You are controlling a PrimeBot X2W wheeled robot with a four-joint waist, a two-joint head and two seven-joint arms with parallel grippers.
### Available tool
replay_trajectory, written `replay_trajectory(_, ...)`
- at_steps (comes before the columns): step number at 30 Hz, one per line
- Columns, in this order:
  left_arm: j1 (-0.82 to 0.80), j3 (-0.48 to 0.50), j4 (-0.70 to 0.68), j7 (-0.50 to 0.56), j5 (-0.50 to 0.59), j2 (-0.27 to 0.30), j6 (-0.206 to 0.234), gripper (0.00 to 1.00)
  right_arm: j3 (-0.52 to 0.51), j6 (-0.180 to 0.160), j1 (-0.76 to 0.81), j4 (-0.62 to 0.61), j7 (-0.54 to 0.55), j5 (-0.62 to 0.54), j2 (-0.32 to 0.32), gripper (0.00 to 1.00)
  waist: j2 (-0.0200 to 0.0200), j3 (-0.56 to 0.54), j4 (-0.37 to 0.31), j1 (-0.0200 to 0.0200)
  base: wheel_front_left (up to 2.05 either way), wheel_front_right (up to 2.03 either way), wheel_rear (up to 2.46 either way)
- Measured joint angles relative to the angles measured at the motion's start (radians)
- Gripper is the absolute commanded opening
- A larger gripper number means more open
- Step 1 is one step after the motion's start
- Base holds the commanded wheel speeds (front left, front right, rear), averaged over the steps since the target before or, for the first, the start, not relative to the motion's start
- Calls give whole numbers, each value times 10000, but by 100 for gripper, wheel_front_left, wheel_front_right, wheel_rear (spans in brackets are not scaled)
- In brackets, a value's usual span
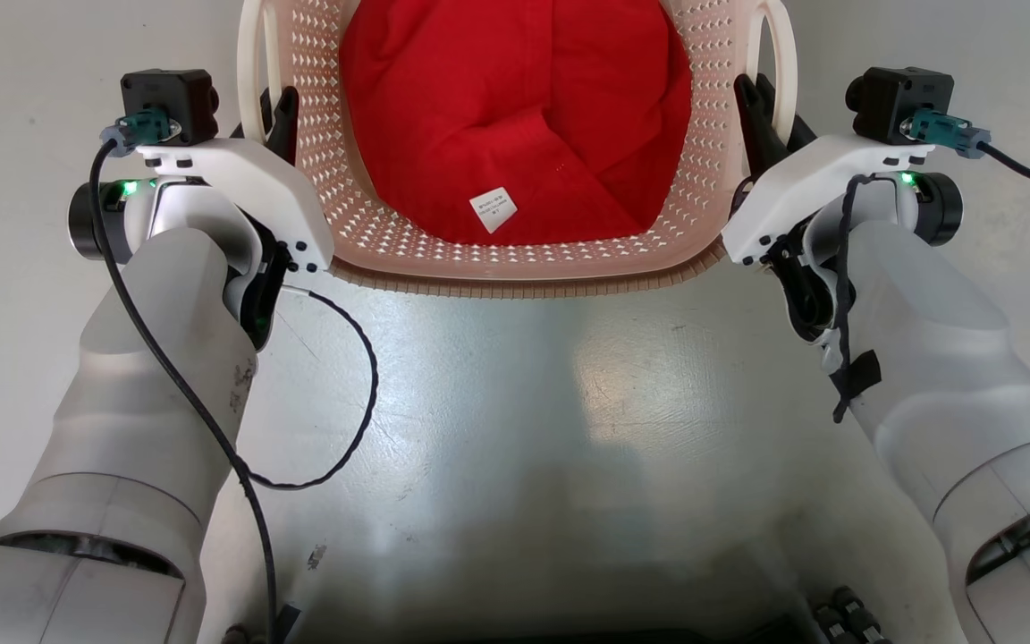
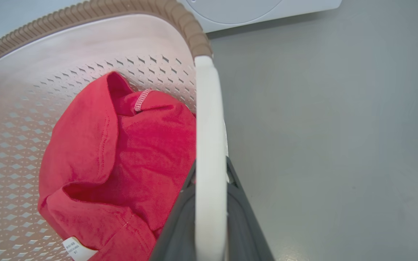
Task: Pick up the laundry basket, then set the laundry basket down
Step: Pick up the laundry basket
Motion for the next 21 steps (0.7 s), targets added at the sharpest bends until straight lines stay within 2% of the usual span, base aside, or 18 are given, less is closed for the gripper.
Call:
replay_trajectory(11, 14, -374, 90, 2, -347, 8, 0, 0, 217, 2, 24, -46, 0, 201, -67, 0, 0, -350, -12, 0, 0, 0, 0)
replay_trajectory(21, 500, -740, 184, 431, -825, -102, 0, 0, 652, 2, 532, -35, 31, 629, -159, 0, 0, -1213, -6, 0, 0, 0, 0)
